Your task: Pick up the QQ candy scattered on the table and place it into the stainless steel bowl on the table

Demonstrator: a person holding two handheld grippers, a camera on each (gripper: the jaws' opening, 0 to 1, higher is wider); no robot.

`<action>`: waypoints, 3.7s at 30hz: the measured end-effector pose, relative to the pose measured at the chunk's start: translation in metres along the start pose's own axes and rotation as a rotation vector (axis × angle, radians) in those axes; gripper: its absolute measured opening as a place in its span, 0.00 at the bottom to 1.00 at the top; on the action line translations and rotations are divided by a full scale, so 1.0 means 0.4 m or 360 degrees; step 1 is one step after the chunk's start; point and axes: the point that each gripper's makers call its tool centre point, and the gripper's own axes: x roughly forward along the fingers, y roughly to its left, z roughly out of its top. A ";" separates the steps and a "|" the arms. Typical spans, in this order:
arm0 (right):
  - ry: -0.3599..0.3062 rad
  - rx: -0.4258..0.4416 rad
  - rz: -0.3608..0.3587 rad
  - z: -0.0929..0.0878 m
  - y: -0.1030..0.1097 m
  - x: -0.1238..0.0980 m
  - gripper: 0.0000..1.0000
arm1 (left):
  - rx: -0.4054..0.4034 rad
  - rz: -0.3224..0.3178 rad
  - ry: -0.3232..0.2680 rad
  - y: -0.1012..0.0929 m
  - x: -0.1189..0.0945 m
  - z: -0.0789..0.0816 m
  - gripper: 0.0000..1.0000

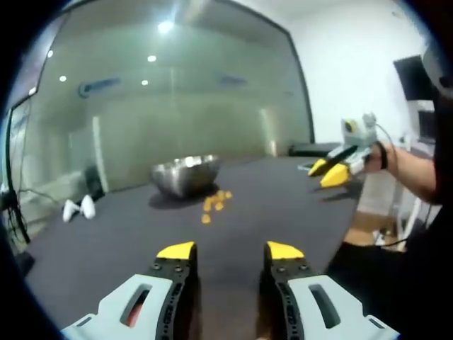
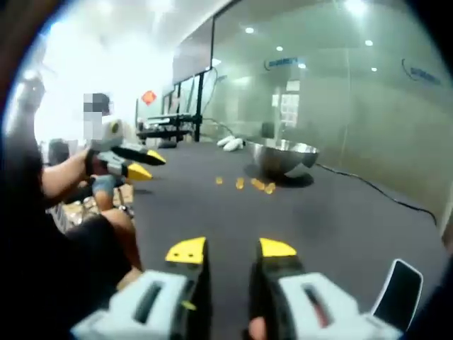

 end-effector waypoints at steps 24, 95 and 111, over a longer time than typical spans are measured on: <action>-0.0039 0.0028 -0.0006 0.007 -0.014 -0.017 0.27 | 0.0055 -0.0036 -0.0014 -0.005 0.015 0.005 0.38; -0.0049 0.0276 -0.0004 0.114 -0.139 0.421 0.10 | 0.0059 0.0049 0.0008 0.010 -0.080 0.032 0.38; -0.0334 0.0164 -0.0308 0.372 -0.264 0.374 0.10 | 0.0082 0.0018 0.0006 -0.004 -0.057 0.062 0.37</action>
